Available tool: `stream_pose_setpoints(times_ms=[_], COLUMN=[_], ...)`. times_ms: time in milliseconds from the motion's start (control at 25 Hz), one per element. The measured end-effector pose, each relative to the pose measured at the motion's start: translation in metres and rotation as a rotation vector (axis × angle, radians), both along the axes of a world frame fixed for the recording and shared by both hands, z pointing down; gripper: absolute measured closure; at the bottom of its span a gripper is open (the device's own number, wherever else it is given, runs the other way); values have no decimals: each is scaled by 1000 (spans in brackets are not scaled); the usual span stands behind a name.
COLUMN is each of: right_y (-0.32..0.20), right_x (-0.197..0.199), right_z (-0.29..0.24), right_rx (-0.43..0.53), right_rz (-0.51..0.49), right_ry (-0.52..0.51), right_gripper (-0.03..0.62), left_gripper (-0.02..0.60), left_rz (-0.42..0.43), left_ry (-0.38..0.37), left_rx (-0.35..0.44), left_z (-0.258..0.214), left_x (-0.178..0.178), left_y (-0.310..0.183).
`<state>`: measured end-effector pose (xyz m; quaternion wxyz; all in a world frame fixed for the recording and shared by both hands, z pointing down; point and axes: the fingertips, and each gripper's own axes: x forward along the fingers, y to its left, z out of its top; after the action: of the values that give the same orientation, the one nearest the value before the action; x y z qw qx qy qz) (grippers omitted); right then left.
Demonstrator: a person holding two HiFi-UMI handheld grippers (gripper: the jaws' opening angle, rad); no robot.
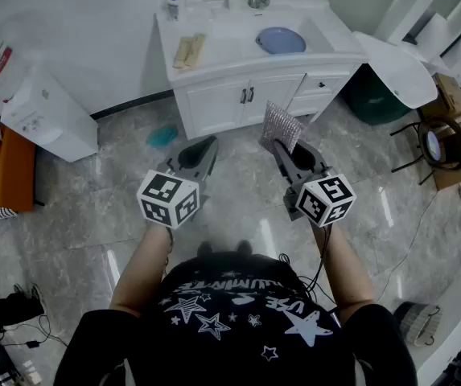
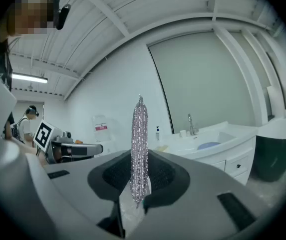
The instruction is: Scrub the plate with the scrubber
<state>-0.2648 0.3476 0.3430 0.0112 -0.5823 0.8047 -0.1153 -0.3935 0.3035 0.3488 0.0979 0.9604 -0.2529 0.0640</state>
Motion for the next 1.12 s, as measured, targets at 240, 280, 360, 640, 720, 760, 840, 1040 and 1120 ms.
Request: stream_pose_setpoints(times_ms=[240, 280, 360, 640, 720, 760, 840, 1040, 1120], right_y=[-7, -7, -5, 6, 11, 14, 19, 27, 31], right_x=[-8, -8, -7, 0, 4, 7, 13, 35, 47], right_z=[-6, -6, -4, 9, 13, 15, 17, 22, 22], right_rx=[2, 0, -8, -36, -41, -43, -45, -46, -33], right_rz=[-9, -7, -3, -11, -15, -18, -28, -44, -42], right_ry=[-18, -18, -18, -25, -29, -32, -41, -72, -93], right_gripper=[513, 513, 511, 513, 513, 513, 513, 511, 511], left_gripper=[565, 565, 565, 565, 565, 565, 565, 565, 565], left_rz=[1, 0, 1, -7, -14, -18, -22, -26, -26], left_ry=[0, -1, -6, -29, -32, -35, -40, -51, -49], left_rx=[4, 1, -2, -16, -31, -34, -39, -50, -57], left_z=[-1, 0, 0, 10, 16, 18, 21, 31, 35], left_x=[2, 3, 3, 6, 8, 11, 17, 38, 48], left_y=[-1, 0, 3, 16, 22, 25, 29, 36, 40])
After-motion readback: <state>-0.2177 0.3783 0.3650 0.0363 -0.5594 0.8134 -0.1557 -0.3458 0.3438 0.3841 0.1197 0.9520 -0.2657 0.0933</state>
